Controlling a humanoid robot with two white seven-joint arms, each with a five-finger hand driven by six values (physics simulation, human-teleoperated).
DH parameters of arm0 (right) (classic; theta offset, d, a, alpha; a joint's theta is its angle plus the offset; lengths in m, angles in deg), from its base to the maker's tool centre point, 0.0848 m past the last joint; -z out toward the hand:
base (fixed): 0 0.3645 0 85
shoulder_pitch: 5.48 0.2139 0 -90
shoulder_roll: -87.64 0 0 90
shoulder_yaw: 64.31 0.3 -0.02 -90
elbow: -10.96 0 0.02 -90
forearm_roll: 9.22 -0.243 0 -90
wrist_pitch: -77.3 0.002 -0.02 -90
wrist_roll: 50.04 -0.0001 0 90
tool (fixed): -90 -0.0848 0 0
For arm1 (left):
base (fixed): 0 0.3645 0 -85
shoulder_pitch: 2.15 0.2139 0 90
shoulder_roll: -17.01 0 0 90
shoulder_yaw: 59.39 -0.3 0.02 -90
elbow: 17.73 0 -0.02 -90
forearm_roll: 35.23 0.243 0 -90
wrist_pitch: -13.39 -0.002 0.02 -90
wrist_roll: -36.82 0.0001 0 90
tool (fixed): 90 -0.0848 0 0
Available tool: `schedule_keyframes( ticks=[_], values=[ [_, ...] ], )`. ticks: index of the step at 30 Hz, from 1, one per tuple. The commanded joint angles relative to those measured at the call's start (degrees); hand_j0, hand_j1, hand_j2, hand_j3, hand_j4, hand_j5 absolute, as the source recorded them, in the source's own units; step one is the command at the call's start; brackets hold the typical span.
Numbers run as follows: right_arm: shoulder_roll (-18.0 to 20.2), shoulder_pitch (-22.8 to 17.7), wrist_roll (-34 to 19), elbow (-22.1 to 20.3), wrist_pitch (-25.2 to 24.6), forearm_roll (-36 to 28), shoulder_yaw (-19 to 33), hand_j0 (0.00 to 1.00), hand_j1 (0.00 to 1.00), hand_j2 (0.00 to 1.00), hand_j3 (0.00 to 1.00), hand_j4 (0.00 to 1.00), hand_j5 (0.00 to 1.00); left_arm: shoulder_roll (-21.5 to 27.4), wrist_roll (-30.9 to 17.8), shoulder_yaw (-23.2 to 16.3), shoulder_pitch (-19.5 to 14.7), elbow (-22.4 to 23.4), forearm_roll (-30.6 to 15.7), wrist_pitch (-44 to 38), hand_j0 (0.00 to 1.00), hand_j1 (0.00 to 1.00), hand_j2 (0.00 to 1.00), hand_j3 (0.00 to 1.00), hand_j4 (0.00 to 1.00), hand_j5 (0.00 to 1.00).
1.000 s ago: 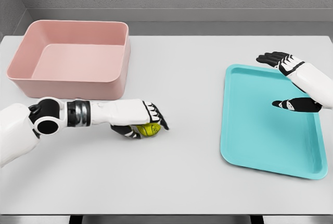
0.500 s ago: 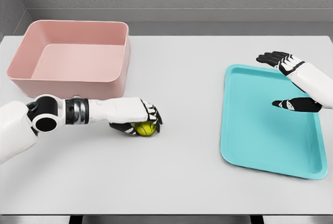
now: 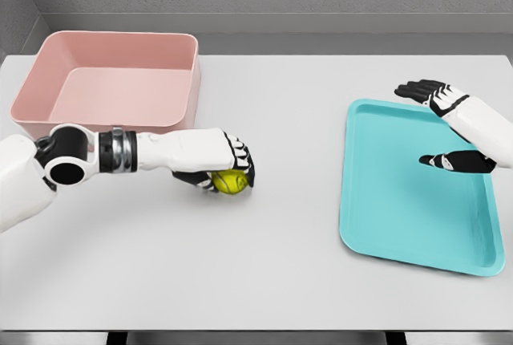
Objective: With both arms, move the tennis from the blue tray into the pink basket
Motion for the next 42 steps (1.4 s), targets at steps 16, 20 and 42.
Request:
schedule_keyframes(
  ticks=[16,20,42],
  values=[
    [0.0,0.0,-0.1,1.2,-0.2,-0.3,0.7,1.00,1.00,1.00,1.00,1.00,1.00,2.9,0.0,3.8,-3.0,1.1,-4.3,-0.1,0.60,0.60,0.60,0.60,0.60,0.60],
    [-0.1,0.0,-0.1,0.9,-0.2,-0.4,0.6,1.00,1.00,1.00,1.00,1.00,1.00,2.8,0.0,5.2,-3.7,3.8,-4.6,-0.1,0.60,0.60,0.60,0.60,0.60,0.60],
    [-0.8,-0.6,-0.1,0.7,-0.2,-0.4,0.7,1.00,1.00,1.00,1.00,1.00,1.00,2.8,0.0,11.9,-6.2,20.0,-6.1,-0.1,0.60,0.60,0.60,0.60,0.60,0.60]
  ],
)
